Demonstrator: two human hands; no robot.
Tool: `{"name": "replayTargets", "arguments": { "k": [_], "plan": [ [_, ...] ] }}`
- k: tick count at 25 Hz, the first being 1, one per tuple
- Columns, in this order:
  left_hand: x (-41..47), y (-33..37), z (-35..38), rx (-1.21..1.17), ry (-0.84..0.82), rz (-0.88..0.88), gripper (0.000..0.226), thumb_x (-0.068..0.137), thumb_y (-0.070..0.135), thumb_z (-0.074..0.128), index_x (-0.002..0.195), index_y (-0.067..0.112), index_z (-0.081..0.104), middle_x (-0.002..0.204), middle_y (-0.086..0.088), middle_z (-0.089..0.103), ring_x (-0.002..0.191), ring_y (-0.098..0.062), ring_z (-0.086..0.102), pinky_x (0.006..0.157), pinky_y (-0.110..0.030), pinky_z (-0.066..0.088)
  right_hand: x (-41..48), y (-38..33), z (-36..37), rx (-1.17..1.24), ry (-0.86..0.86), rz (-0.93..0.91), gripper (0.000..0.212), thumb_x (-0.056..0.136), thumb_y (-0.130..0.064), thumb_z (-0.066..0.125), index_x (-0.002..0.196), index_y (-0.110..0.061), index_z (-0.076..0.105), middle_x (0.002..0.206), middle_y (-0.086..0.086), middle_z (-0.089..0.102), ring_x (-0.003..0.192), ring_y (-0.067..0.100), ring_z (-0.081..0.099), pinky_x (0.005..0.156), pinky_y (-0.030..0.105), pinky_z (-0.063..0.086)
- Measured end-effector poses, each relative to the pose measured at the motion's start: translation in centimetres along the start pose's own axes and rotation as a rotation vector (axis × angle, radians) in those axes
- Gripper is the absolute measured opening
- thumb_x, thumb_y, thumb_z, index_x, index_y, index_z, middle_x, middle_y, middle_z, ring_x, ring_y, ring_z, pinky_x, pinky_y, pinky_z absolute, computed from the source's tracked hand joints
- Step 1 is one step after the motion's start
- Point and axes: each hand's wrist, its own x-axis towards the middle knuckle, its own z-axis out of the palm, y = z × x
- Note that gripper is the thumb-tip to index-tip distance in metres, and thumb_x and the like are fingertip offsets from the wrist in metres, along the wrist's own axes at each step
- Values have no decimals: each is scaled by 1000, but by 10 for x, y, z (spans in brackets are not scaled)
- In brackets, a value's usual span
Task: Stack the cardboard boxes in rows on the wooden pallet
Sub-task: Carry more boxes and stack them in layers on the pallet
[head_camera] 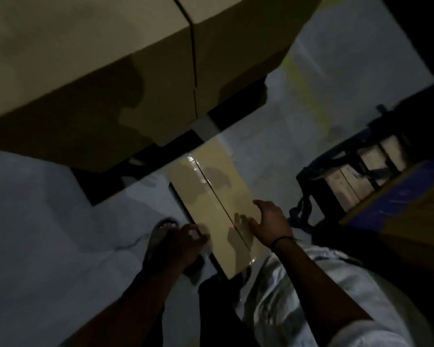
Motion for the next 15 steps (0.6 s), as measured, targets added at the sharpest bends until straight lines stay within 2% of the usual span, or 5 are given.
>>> {"name": "replayTargets", "arguments": {
  "k": [2, 5, 9, 12, 15],
  "plan": [
    [36, -24, 63, -87, 21, -66, 69, 90, 52, 68, 142, 10, 53, 145, -9, 54, 136, -25, 47, 109, -24, 26, 53, 36, 27, -284, -65, -93, 60, 96, -38, 55, 151, -21, 37, 150, 9, 42, 131, 33, 42, 105, 42, 39],
    [81, -38, 121, -251, 123, -72, 77, 83, 38, 81, 147, 21, 43, 146, 1, 46, 132, -17, 41, 108, -23, 27, 125, 65, 68, -491, -147, -163, 79, 92, -52, 56, 156, -25, 19, 161, 10, 20, 142, 36, 28, 112, 50, 30],
    [144, -61, 161, -381, 219, -68, 96, 70, 35, 91, 149, 17, 37, 124, 5, 53, 118, -15, 49, 105, -42, 43, 178, 77, 125, -335, -204, -199, 112, 81, -66, 67, 159, -31, -5, 165, 8, -19, 143, 44, 24, 111, 55, 33],
    [140, -66, 155, -420, 254, -122, 103, 74, 46, 85, 157, 28, 25, 146, 0, 44, 136, -25, 39, 112, -44, 37, 163, 65, 141, -294, -123, -223, 120, 74, -73, 69, 159, -35, -6, 164, 7, -22, 138, 46, 28, 106, 54, 40],
    [76, -66, 117, -400, 308, -50, 96, 78, 47, 82, 156, 31, 28, 132, 5, 37, 133, -27, 40, 107, -42, 40, 100, 38, 129, -304, -65, -306, 116, 73, -79, 64, 160, -32, 3, 165, 7, -20, 130, 46, 36, 100, 53, 46]
  ]
}}
